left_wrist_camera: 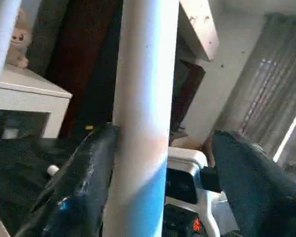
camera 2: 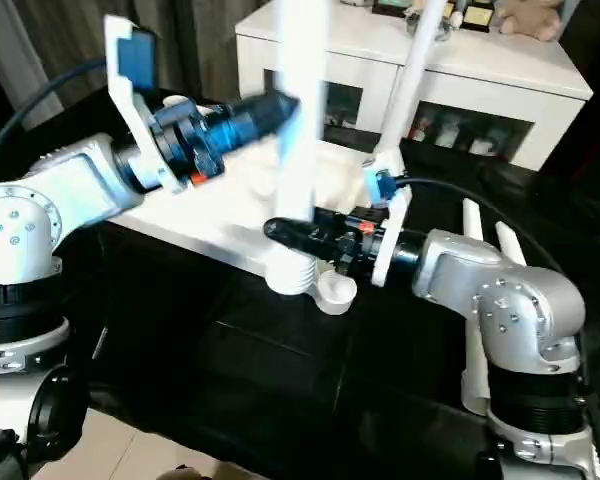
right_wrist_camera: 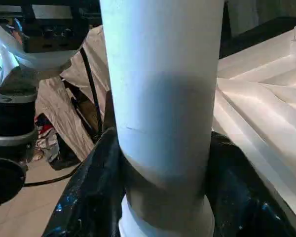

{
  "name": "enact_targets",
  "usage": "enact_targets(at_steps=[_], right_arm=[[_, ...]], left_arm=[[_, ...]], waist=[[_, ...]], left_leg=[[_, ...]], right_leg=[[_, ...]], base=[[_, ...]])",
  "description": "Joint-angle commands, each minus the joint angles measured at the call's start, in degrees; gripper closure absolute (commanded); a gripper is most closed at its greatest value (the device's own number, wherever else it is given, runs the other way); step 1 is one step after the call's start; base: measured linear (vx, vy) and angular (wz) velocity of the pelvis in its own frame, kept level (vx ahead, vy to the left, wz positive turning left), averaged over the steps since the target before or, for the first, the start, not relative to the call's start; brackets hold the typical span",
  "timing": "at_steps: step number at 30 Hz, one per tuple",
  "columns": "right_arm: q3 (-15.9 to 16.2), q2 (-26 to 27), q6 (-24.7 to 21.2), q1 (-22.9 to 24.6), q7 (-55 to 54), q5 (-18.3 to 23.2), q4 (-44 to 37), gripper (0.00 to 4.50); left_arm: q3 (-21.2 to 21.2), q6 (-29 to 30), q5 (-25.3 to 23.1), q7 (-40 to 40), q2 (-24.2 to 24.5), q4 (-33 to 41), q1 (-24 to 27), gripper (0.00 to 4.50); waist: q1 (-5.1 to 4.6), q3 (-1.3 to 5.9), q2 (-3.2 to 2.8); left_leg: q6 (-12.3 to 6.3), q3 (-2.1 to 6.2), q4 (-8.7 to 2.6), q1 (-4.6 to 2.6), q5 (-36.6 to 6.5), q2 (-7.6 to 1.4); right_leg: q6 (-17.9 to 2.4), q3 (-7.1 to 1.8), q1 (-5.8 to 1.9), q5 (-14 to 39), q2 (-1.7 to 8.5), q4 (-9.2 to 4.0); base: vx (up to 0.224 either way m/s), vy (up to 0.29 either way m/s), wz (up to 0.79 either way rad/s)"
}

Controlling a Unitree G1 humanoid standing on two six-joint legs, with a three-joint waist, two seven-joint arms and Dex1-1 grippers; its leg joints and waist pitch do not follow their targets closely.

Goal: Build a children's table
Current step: Pick table leg

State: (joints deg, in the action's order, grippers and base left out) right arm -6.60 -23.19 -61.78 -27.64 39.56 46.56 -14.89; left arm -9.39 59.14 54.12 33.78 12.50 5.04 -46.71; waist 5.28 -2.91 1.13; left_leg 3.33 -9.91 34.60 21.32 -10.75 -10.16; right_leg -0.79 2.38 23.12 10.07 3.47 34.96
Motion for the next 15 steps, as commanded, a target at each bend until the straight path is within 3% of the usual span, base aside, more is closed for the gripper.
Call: enact_targets(at_steps=[1, 7, 12, 15], right_arm=[[0.68, -1.05, 1.40, 0.13, 0.21, -1.27, -0.33, 2.57], [2.61, -1.13, 3.17, -0.20, -2.13, -4.48, -0.51, 2.59], [5.91, -1.07, 7.77, -1.26, -6.87, -11.67, 1.24, 2.59], [8.42, -1.42, 10.48, -1.58, -9.28, -16.52, 2.20, 2.59]], left_arm=[[1.60, 0.45, -0.30, 0.17, -0.18, 1.18, 0.28, 0.79], [4.06, -2.82, -5.82, -4.48, -1.44, 0.01, 0.57, 0.34], [8.79, -10.37, -17.63, -12.45, -2.11, -3.43, 1.46, 0.00], [9.31, -11.86, -20.59, -15.47, -2.55, -4.80, 1.61, 0.00]], waist=[[0.19, 3.59, 0.12], [0.10, 3.70, 0.18], [-0.03, 3.66, 0.25], [-0.13, 3.70, 0.26]], left_leg=[[1.92, 0.62, -3.97, -0.68, -7.24, -2.14], [1.78, 0.66, -3.89, -0.58, -6.18, -2.21], [2.17, 0.73, -3.95, -0.53, -6.74, -2.23], [2.69, 0.75, -3.94, -0.59, -6.73, -2.19]], right_leg=[[-7.38, -2.19, -2.94, 13.42, 3.83, -4.04], [-7.42, -2.23, -3.09, 11.39, 3.82, -3.91], [-5.69, -2.28, -3.04, 13.06, 3.84, -4.18], [-5.80, -2.26, -2.97, 12.27, 3.78, -4.09]], base=[[0.000, 0.000, 0.00], [0.000, 0.000, 0.00], [0.000, 0.000, 0.00], [0.000, 0.000, 0.00]])
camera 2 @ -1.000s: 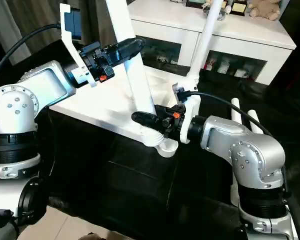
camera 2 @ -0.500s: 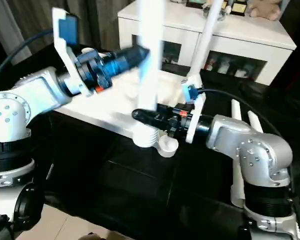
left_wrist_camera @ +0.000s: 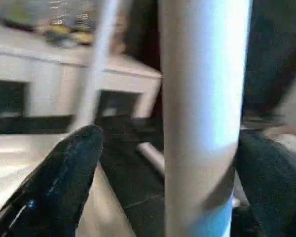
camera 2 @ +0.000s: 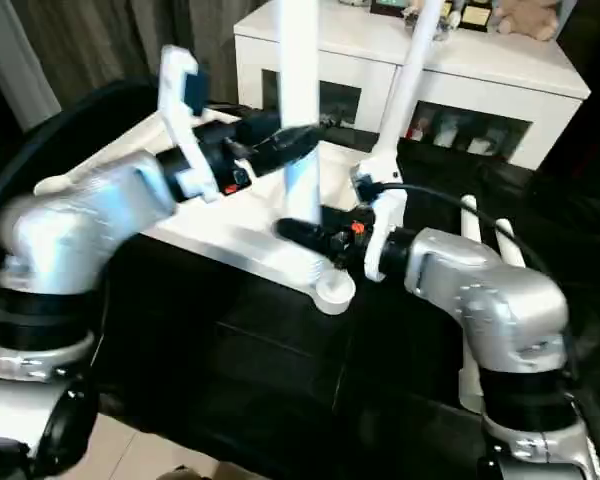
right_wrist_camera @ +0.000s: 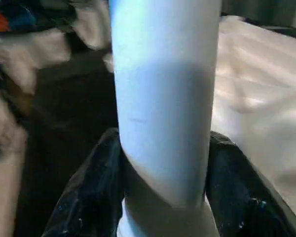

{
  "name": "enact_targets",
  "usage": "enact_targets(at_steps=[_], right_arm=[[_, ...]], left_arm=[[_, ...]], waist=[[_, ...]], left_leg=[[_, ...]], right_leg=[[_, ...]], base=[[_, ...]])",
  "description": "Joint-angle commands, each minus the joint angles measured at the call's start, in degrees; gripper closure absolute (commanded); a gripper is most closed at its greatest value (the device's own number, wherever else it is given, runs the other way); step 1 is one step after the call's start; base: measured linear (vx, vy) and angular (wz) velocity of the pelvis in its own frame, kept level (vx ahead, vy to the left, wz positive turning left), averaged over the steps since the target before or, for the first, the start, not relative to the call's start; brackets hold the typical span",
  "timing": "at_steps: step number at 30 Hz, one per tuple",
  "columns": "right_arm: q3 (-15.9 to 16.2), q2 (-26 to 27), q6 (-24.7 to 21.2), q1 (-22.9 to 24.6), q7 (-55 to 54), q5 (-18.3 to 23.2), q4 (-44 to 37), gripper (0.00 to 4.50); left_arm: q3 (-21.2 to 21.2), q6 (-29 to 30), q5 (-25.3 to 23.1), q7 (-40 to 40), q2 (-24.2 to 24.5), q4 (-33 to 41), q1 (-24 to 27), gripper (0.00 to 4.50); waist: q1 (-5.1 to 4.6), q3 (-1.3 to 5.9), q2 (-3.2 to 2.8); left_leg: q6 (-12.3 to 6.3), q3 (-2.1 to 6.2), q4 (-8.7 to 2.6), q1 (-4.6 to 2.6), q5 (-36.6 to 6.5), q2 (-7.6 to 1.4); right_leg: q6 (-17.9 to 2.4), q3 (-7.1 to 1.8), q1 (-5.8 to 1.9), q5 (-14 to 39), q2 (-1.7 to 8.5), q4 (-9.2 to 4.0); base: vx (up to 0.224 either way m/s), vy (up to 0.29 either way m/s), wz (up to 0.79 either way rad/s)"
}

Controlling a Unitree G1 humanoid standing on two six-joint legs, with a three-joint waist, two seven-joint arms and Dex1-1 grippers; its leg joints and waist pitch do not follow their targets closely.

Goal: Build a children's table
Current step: Pick table leg

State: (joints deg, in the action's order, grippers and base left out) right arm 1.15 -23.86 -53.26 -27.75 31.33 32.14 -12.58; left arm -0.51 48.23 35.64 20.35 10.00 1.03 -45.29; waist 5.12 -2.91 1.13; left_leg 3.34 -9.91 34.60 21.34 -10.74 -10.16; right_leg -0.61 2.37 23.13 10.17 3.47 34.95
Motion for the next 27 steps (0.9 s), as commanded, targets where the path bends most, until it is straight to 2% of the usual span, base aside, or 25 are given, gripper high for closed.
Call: enact_targets(at_steps=[1, 3, 4, 6, 8, 9, 13, 16, 19, 23, 25, 27], right_arm=[[0.85, -0.77, 2.13, -1.48, -1.16, -2.34, -0.09, 2.60], [3.45, -1.18, 4.73, -1.73, -2.80, -6.15, 0.24, 2.60], [5.56, -0.13, 6.98, -1.97, -6.48, -10.04, 1.13, 2.60], [6.33, 0.51, 7.88, -2.07, -8.29, -11.65, 1.56, 2.60], [6.77, 1.81, 8.69, -2.10, -10.46, -13.18, 2.12, 2.60], [7.38, 3.54, 10.04, -2.07, -12.90, -15.23, 2.87, 2.61], [8.52, 5.81, 12.00, -2.32, -16.05, -18.17, 4.09, 2.61], [9.93, 6.91, 14.50, -3.16, -18.42, -21.10, 5.21, 2.61], [11.58, 7.29, 16.30, -3.90, -19.45, -23.36, 5.87, 2.61], [12.36, 8.38, 17.65, -4.24, -19.56, -24.97, 6.36, 2.61], [12.77, 8.56, 18.08, -4.39, -19.62, -25.49, 6.41, 2.61], [13.23, 8.85, 18.92, -4.41, -19.66, -26.27, 6.63, 2.61]], left_arm=[[0.38, -1.03, -2.17, -2.19, -0.13, -0.84, 0.19, 0.00], [-0.38, -2.24, -2.94, -4.16, -1.34, -1.47, 0.36, 0.00], [-1.34, -3.82, -3.92, -6.60, -3.05, -2.20, 0.60, 0.00], [-1.72, -4.48, -4.43, -7.82, -3.76, -2.55, 0.67, 0.00], [-2.17, -5.62, -5.15, -9.31, -4.73, -3.27, 0.74, 0.00], [-3.18, -7.16, -5.83, -11.64, -6.36, -4.48, 0.63, 0.00], [-6.11, -7.92, -4.33, -15.33, -9.71, -6.14, -0.03, 0.00], [-8.17, -7.32, -1.67, -16.51, -12.77, -6.19, 0.03, 0.34], [-7.98, -6.91, 0.72, -14.50, -14.04, -5.01, 0.66, 0.34], [-7.31, -6.25, 0.23, -14.27, -14.29, -4.58, 1.06, 0.34], [-7.26, -5.65, 1.01, -13.13, -14.26, -4.47, 1.30, 0.00], [-7.09, -4.91, 1.63, -12.41, -14.35, -3.65, 1.60, 0.00]], waist=[[0.02, 3.77, 0.32], [0.09, 3.84, 0.24], [0.09, 3.87, 0.27], [-0.11, 3.89, 0.27], [-0.07, 3.80, 0.35], [-0.15, 3.76, 0.38], [-0.21, 3.84, 0.24], [-0.25, 3.80, 0.19], [-0.31, 3.82, 0.28], [-0.36, 3.75, 0.28], [-0.38, 3.71, 0.30], [-0.41, 3.71, 0.23]], left_leg=[[2.70, 0.72, -3.87, -0.58, -6.41, -2.10], [2.64, 0.73, -3.79, -0.50, -5.77, -2.18], [2.37, 0.74, -3.75, -0.50, -5.45, -2.13], [2.30, 0.73, -3.71, -0.52, -5.31, -2.10], [1.95, 0.66, -3.73, -0.53, -6.23, -2.07], [1.93, 0.64, -3.75, -0.50, -6.46, -2.09], [1.94, 0.75, -3.78, -0.54, -7.25, -2.03], [1.93, 0.73, -3.79, -0.58, -7.30, -2.08], [1.83, 0.70, -3.77, -0.54, -7.37, -2.00], [1.31, 0.69, -3.80, -0.59, -8.10, -2.05], [1.24, 0.71, -3.85, -0.57, -8.01, -2.06], [1.39, 0.69, -3.85, -0.60, -7.98, -2.06]], right_leg=[[-6.35, -2.29, -3.10, 11.36, 3.79, -3.92], [-7.02, -2.27, -3.13, 9.52, 3.83, -3.74], [-7.50, -2.29, -3.25, 8.48, 3.85, -3.61], [-8.14, -2.22, -3.18, 8.07, 3.84, -3.63], [-8.00, -2.34, -3.20, 9.10, 3.85, -3.74], [-7.83, -2.33, -3.05, 9.56, 3.80, -3.86], [-7.60, -2.31, -3.19, 9.46, 3.79, -3.86], [-7.73, -2.31, -3.03, 8.38, 3.69, -3.76], [-7.98, -2.27, -3.06, 7.83, 3.66, -3.72], [-7.27, -2.32, -3.00, 8.40, 3.66, -3.79], [-6.95, -2.32, -2.99, 8.65, 3.66, -3.78], [-6.97, -2.33, -2.99, 8.44, 3.62, -3.78]], base=[[0.000, 0.000, 0.00], [0.000, 0.000, 0.00], [0.000, 0.000, 0.00], [0.000, 0.000, 0.00], [0.000, 0.000, 0.00], [0.000, 0.000, 0.00], [0.000, 0.000, 0.00], [0.000, 0.000, 0.00], [0.000, 0.000, 0.00], [0.000, 0.000, 0.00], [0.000, 0.000, 0.00], [0.000, 0.000, 0.00]])
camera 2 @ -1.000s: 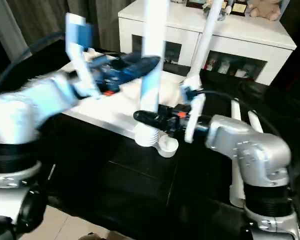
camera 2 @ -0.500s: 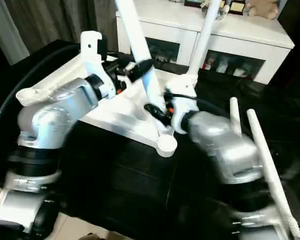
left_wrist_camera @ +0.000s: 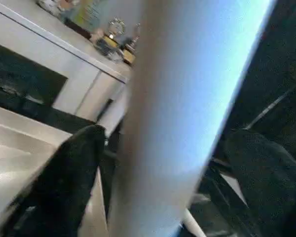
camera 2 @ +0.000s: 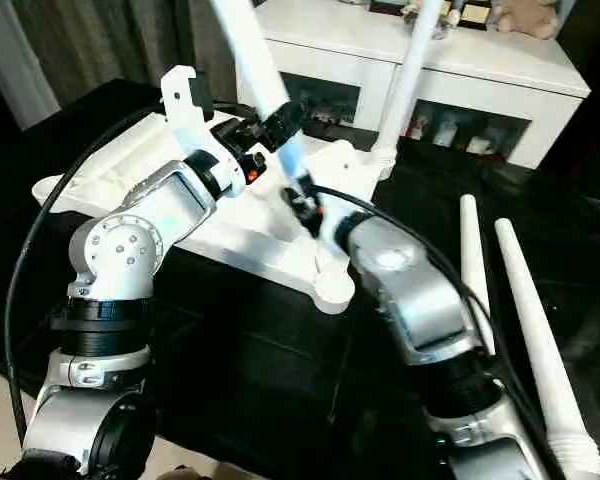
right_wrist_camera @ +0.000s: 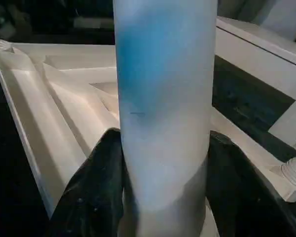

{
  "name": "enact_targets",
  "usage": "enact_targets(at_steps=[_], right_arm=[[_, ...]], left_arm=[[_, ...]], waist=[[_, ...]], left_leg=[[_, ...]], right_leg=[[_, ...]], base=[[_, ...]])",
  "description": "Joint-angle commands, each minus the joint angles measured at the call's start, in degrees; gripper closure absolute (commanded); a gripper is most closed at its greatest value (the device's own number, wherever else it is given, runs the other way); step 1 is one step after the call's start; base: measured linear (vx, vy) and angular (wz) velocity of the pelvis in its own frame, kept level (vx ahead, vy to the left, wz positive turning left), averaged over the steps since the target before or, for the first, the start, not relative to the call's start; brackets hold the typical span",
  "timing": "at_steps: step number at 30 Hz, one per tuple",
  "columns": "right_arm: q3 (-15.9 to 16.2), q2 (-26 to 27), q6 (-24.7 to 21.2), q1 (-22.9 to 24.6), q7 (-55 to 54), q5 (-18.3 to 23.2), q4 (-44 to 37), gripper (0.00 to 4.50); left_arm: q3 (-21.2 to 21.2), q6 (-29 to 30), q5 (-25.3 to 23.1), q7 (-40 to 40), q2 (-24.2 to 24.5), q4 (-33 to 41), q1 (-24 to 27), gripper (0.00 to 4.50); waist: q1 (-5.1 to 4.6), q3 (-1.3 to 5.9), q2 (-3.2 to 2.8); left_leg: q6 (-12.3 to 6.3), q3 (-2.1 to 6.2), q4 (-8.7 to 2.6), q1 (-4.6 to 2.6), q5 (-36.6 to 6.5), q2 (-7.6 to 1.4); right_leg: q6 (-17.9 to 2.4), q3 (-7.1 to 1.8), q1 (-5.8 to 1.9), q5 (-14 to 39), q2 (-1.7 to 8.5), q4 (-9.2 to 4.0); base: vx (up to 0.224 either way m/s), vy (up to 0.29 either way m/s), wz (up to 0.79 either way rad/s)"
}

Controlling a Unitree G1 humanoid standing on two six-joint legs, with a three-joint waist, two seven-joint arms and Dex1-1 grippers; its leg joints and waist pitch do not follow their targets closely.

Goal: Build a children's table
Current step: Pick table leg

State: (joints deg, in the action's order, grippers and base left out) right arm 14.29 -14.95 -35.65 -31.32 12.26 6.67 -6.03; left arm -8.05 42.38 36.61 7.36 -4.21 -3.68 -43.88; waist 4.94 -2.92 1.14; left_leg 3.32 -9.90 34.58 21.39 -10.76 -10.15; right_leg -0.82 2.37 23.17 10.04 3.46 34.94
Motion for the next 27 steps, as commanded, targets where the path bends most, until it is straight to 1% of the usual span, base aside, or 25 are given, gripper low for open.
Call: enact_targets(at_steps=[1, 2, 3, 5, 8, 9, 10, 11, 12, 14, 15, 16, 18, 19, 21, 24, 26, 27], right_arm=[[0.15, 0.02, 1.55, -0.83, -0.62, -0.98, 0.18, 2.61], [0.15, 0.16, 1.73, -0.81, -0.51, -1.12, 0.32, 2.61], [0.21, 0.19, 1.97, -0.85, -0.53, -1.46, 0.47, 2.61], [0.13, 0.37, 2.26, -0.84, -0.40, -1.95, 0.68, 2.61], [0.00, 0.48, 2.48, -0.90, -0.32, -2.25, 0.90, 2.61], [-0.07, 0.54, 2.63, -0.93, -0.18, -2.47, 1.03, 2.61], [-0.13, 0.60, 2.74, -0.92, -0.08, -2.64, 1.09, 2.61], [-0.17, 0.67, 2.81, -0.92, 0.03, -2.77, 1.17, 2.61], [-0.11, 0.68, 2.95, -0.94, 0.19, -2.97, 1.23, 2.61], [-0.04, 0.67, 3.01, -0.97, 0.21, -3.08, 1.25, 2.61], [-0.04, 0.72, 3.08, -0.96, 0.28, -3.14, 1.31, 2.61], [0.02, 0.78, 3.20, -0.99, 0.39, -3.42, 1.45, 2.61], [0.04, 0.82, 3.27, -1.01, 0.47, -3.62, 1.57, 2.61], [0.02, 0.94, 3.34, -1.02, 0.54, -3.85, 1.69, 2.61], [0.02, 1.03, 3.46, -1.06, 0.57, -4.22, 1.87, 2.61], [0.02, 1.09, 3.90, -1.16, 0.64, -4.69, 2.18, 2.61], [0.25, 0.97, 5.18, -1.28, 1.26, -4.93, 2.25, 2.61], [0.34, 0.90, 5.71, -1.28, 1.97, -4.64, 2.05, 2.26]], left_arm=[[0.64, 0.78, 0.12, 0.00, -0.13, 1.20, 0.16, 0.00], [0.99, 0.78, -0.15, -0.08, 0.13, 1.20, 0.15, 0.00], [1.60, 0.23, -1.47, -0.72, 0.59, 0.81, 0.08, 0.00], [2.16, -0.39, -2.87, -1.48, 1.03, 0.31, 0.00, 0.00], [1.32, -1.06, -2.88, -1.87, 0.87, -0.29, -0.15, 0.00], [0.37, -0.92, -2.39, -1.94, 0.74, -0.52, -0.36, 0.29], [0.18, -0.77, -2.32, -1.78, 0.78, -0.55, -0.43, 0.37], [-0.26, -1.02, -2.29, -2.18, 0.58, -0.70, -0.46, 0.40], [-0.60, -1.29, -2.36, -2.59, 0.46, -0.95, -0.49, 0.40], [-0.68, -1.52, -2.61, -2.86, 0.50, -1.10, -0.49, 0.64], [-0.89, -1.97, -2.76, -3.16, 0.47, -1.38, -0.52, 0.64], [-1.25, -2.31, -2.72, -3.32, 0.42, -1.70, -0.60, 0.76], [-1.52, -2.53, -2.65, -3.42, 0.36, -1.92, -0.66, 0.85], [-1.65, -2.47, -2.33, -3.05, 0.37, -1.96, -0.65, 1.07], [-1.97, -2.37, -1.98, -2.88, 0.15, -1.80, -0.58, 1.16], [-1.90, -2.12, -1.68, -2.26, 0.11, -1.51, -0.43, 1.51], [-1.70, -2.32, -1.65, -2.03, 0.23, -1.46, -0.34, 1.65], [-1.66, -2.47, -1.69, -1.97, 0.30, -1.54, -0.35, 1.74]], waist=[[-0.28, 3.70, 0.26], [-0.29, 3.71, 0.27], [-0.28, 3.72, 0.16], [-0.27, 3.71, 0.21], [-0.33, 3.75, 0.18], [-0.36, 3.73, 0.21], [-0.32, 3.75, 0.13], [-0.34, 3.77, 0.26], [-0.30, 3.79, 0.19], [-0.32, 3.79, 0.18], [-0.34, 3.77, 0.19], [-0.35, 3.75, 0.25], [-0.34, 3.71, 0.20], [-0.33, 3.76, 0.23], [-0.34, 3.77, 0.19], [-0.34, 3.80, 0.18], [-0.36, 3.77, 0.11], [-0.38, 3.76, 0.17]], left_leg=[[1.47, 0.72, -3.87, -0.66, -8.30, -2.13], [1.43, 0.68, -3.85, -0.66, -8.35, -2.07], [1.43, 0.73, -3.88, -0.68, -8.47, -2.09], [1.45, 0.73, -3.89, -0.70, -8.51, -2.08], [1.58, 0.75, -3.87, -0.67, -8.18, -2.07], [1.67, 0.74, -3.88, -0.68, -8.21, -2.07], [1.63, 0.72, -3.85, -0.69, -8.18, -2.04], [1.56, 0.70, -3.83, -0.69, -8.09, -2.04], [1.50, 0.73, -3.82, -0.68, -7.86, -2.05], [1.30, 0.71, -3.80, -0.68, -7.69, -2.03], [1.23, 0.70, -3.80, -0.66, -7.70, -2.02], [1.21, 0.66, -3.80, -0.73, -8.17, -2.03], [1.25, 0.70, -3.85, -0.68, -8.38, -2.02], [1.28, 0.72, -3.84, -0.73, -8.40, -2.05], [1.28, 0.71, -3.82, -0.70, -8.13, -2.06], [1.12, 0.69, -3.79, -0.72, -7.82, -2.05], [1.10, 0.67, -3.79, -0.75, -7.95, -2.06], [1.11, 0.68, -3.81, -0.74, -8.24, -2.08]], right_leg=[[-6.73, -2.33, -3.03, 8.55, 3.63, -3.75], [-6.63, -2.34, -3.02, 8.56, 3.58, -3.78], [-6.30, -2.34, -3.01, 8.73, 3.58, -3.80], [-6.04, -2.35, -3.01, 8.82, 3.57, -3.79], [-6.02, -2.35, -3.05, 8.35, 3.59, -3.76], [-6.26, -2.34, -3.07, 8.00, 3.55, -3.70], [-6.34, -2.36, -3.08, 7.84, 3.58, -3.72], [-6.39, -2.36, -3.11, 7.66, 3.58, -3.70], [-6.57, -2.36, -3.12, 7.34, 3.62, -3.64], [-6.75, -2.35, -3.12, 6.86, 3.57, -3.60], [-6.76, -2.36, -3.11, 6.91, 3.54, -3.62], [-6.77, -2.35, -3.06, 7.56, 3.56, -3.74], [-6.81, -2.35, -3.09, 8.07, 3.58, -3.76], [-6.74, -2.34, -3.09, 8.10, 3.57, -3.74], [-6.73, -2.36, -3.08, 7.80, 3.61, -3.69], [-7.16, -2.36, -3.09, 6.88, 3.58, -3.61], [-7.20, -2.36, -3.05, 7.07, 3.58, -3.66], [-7.18, -2.35, -3.08, 7.50, 3.62, -3.69]], base=[[0.000, 0.000, 0.00], [0.000, 0.000, 0.00], [0.000, 0.000, 0.00], [0.000, 0.000, 0.00], [0.000, 0.000, 0.00], [0.000, 0.000, 0.00], [0.000, 0.000, 0.00], [0.000, 0.000, 0.00], [0.000, 0.000, 0.00], [0.000, 0.000, 0.00], [0.000, 0.000, 0.00], [0.000, 0.000, 0.00], [0.000, 0.000, 0.00], [0.000, 0.000, 0.00], [0.000, 0.000, 0.00], [0.000, 0.000, 0.00], [0.000, 0.000, 0.00], [0.000, 0.000, 0.00]])
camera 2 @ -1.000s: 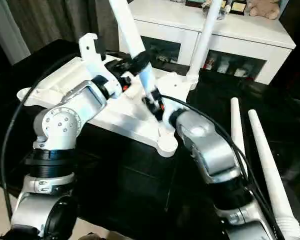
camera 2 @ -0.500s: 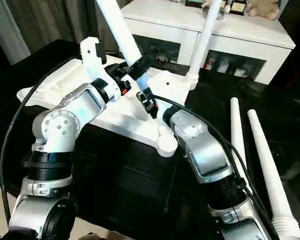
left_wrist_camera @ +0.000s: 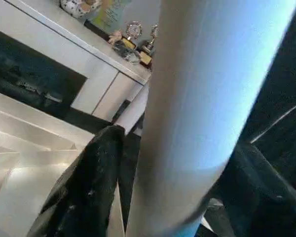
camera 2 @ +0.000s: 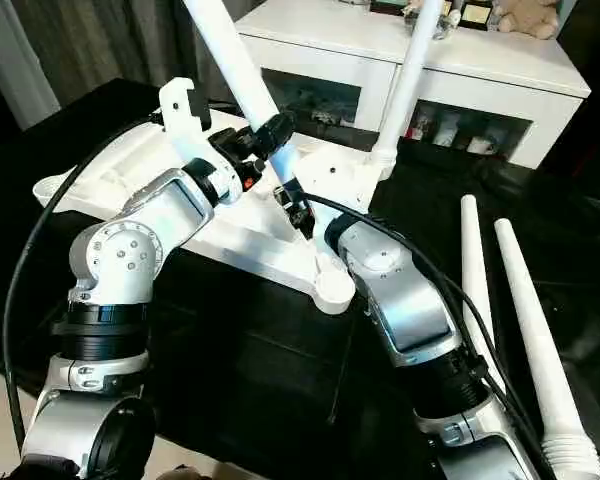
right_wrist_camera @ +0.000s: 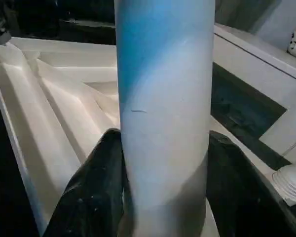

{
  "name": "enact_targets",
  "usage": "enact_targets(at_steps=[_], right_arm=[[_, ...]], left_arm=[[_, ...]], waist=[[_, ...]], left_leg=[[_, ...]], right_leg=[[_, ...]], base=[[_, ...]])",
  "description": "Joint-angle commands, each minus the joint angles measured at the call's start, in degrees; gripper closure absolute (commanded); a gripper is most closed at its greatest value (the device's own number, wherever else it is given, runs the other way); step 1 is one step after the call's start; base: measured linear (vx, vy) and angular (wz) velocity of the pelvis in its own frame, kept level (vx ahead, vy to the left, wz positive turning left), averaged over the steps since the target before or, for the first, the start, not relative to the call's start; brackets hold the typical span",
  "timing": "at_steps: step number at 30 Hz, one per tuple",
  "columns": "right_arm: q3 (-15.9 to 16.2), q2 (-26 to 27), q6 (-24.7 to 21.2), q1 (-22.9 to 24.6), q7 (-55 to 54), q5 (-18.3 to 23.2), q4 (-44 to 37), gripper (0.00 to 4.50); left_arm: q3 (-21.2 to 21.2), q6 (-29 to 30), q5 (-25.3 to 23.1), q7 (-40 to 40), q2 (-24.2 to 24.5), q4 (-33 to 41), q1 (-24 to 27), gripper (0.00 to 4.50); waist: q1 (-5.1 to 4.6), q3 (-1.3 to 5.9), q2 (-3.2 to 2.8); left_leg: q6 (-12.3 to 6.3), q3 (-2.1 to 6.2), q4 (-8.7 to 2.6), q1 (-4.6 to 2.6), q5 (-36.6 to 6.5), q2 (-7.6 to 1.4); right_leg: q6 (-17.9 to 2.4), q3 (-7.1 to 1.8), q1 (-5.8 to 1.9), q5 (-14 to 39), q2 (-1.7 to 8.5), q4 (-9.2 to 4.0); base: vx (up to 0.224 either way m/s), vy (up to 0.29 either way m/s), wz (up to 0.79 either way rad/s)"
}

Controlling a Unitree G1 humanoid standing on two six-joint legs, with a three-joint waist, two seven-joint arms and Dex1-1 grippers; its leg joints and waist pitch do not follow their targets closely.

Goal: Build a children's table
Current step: Pick table leg

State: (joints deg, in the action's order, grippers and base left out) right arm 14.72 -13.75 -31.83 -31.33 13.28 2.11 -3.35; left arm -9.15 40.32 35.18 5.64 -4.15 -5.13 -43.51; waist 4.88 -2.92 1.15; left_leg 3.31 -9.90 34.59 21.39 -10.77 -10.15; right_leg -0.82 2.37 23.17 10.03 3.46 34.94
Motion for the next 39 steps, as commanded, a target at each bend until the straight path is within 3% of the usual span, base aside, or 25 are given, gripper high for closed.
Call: enact_targets(at_steps=[1, 3, 5, 6, 9, 11, 12, 16, 20, 24, 27, 32, 33, 39], right_arm=[[-0.67, -0.07, 2.25, -1.07, 2.20, 1.42, -1.64, 2.26], [-3.14, 0.60, 1.30, -0.53, 5.98, 6.63, -4.27, 1.89], [-4.25, 0.63, 0.45, -0.39, 7.34, 8.50, -4.99, 1.86], [-5.02, 0.50, -0.15, -0.33, 8.11, 9.58, -5.40, 1.73], [-8.79, -3.97, -5.59, 0.55, 17.32, 17.37, -7.68, 1.44], [-9.89, -6.33, -6.96, 0.97, 20.99, 19.75, -8.25, 1.32], [-11.72, -8.34, -9.36, 1.22, 24.49, 23.34, -8.92, 1.17], [-14.93, -10.96, -13.67, 1.23, 27.73, 28.48, -9.68, 0.88], [-15.86, -12.29, -15.84, 1.64, 29.18, 30.66, -10.08, 0.56], [-18.03, -13.76, -21.06, 1.64, 31.43, 36.13, -10.66, 0.55], [-17.36, -15.39, -23.82, 2.21, 33.30, 38.28, -11.77, 0.55], [-15.35, -15.81, -25.48, 3.05, 33.22, 38.53, -12.93, 0.55], [-15.04, -15.68, -25.94, 3.04, 32.88, 38.56, -12.89, 0.89], [-14.60, -15.83, -27.38, 2.78, 32.46, 39.61, -12.61, 1.28]], left_arm=[[-0.14, -0.23, -0.43, 0.49, 0.91, 0.12, -0.71, 1.74], [0.88, 0.73, -0.59, 2.56, 2.70, 0.83, -0.85, 1.96], [1.41, 1.64, -0.27, 3.94, 3.68, 1.35, -0.93, 2.06], [1.70, 2.29, 0.00, 4.78, 4.30, 1.71, -0.97, 2.12], [3.18, 7.59, 3.99, 12.62, 9.12, 4.71, -1.19, 2.39], [3.79, 9.48, 5.75, 16.11, 11.17, 5.87, -1.13, 2.46], [4.44, 10.91, 6.99, 19.26, 13.27, 6.69, -1.18, 2.52], [4.26, 12.59, 9.43, 23.62, 15.83, 7.35, -2.08, 2.59], [3.42, 14.12, 12.29, 26.63, 16.83, 8.25, -3.07, 2.60], [3.68, 15.97, 15.17, 31.65, 19.00, 9.83, -3.88, 2.62], [4.27, 15.97, 15.16, 33.41, 20.10, 9.64, -4.15, 2.62], [4.45, 15.96, 15.57, 34.20, 20.36, 9.86, -4.12, 2.62], [4.60, 15.94, 15.69, 34.67, 20.48, 10.09, -4.00, 2.62], [5.14, 15.63, 15.53, 35.94, 20.96, 10.55, -3.69, 2.62]], waist=[[-0.33, 3.76, 0.12], [-0.28, 3.75, 0.13], [-0.42, 3.78, 0.38], [-0.33, 3.81, 0.24], [-0.04, 3.82, -0.07], [0.28, 3.75, -0.15], [0.27, 3.74, -0.11], [0.32, 3.72, -0.08], [0.29, 3.61, 0.01], [0.32, 3.70, -0.08], [0.38, 3.70, -0.15], [0.50, 3.75, -0.08], [0.47, 3.71, 0.04], [0.49, 3.73, 0.02]], left_leg=[[0.99, 0.67, -3.80, -0.74, -8.61, -2.05], [0.50, 0.72, -3.85, -0.78, -9.00, -2.11], [0.01, 0.76, -3.88, -0.69, -7.95, -2.22], [-0.20, 0.73, -3.85, -0.78, -7.93, -2.17], [-0.40, 0.71, -3.82, -1.08, -7.58, -2.30], [-0.03, 0.64, -3.80, -1.04, -7.51, -2.30], [-0.16, 0.57, -3.77, -1.00, -7.54, -2.22], [-0.26, 0.57, -3.74, -0.90, -7.69, -2.15], [0.29, 0.61, -3.80, -0.83, -7.84, -2.20], [0.09, 0.58, -3.72, -0.89, -7.39, -2.13], [0.32, 0.59, -3.72, -0.85, -7.04, -2.14], [0.87, 0.61, -3.72, -0.83, -6.88, -2.20], [0.91, 0.58, -3.73, -0.83, -6.92, -2.18], [1.06, 0.61, -3.74, -0.81, -6.64, -2.23]], right_leg=[[-7.13, -2.36, -3.10, 7.90, 3.62, -3.74], [-6.87, -2.36, -3.10, 8.14, 3.66, -3.74], [-6.96, -2.32, -3.10, 6.73, 3.58, -3.54], [-7.09, -2.33, -3.12, 6.62, 3.63, -3.42], [-7.98, -2.31, -3.00, 5.97, 3.51, -3.19], [-9.06, -2.30, -3.06, 5.77, 3.61, -3.14], [-9.29, -2.30, -3.13, 5.80, 3.56, -3.19], [-9.85, -2.31, -3.25, 7.84, 3.75, -3.36], [-9.67, -2.23, -3.16, 10.52, 3.79, -3.61], [-9.85, -2.22, -3.16, 10.54, 3.70, -3.61], [-9.74, -2.19, -3.17, 10.35, 3.65, -3.62], [-9.79, -2.18, -3.15, 10.31, 3.76, -3.56], [-9.61, -2.22, -3.16, 10.83, 3.81, -3.61], [-9.32, -2.22, -3.13, 11.07, 3.83, -3.56]], base=[[0.000, 0.000, 0.00], [0.000, 0.000, 0.00], [0.000, 0.000, 0.00], [0.000, 0.000, 0.00], [0.000, 0.000, 0.00], [0.000, 0.000, 0.00], [0.000, 0.000, 0.00], [0.000, 0.000, 0.00], [0.000, 0.000, 0.00], [0.000, 0.000, 0.00], [0.000, 0.000, 0.00], [0.000, 0.000, 0.00], [0.000, 0.000, 0.00], [0.000, 0.000, 0.00]])
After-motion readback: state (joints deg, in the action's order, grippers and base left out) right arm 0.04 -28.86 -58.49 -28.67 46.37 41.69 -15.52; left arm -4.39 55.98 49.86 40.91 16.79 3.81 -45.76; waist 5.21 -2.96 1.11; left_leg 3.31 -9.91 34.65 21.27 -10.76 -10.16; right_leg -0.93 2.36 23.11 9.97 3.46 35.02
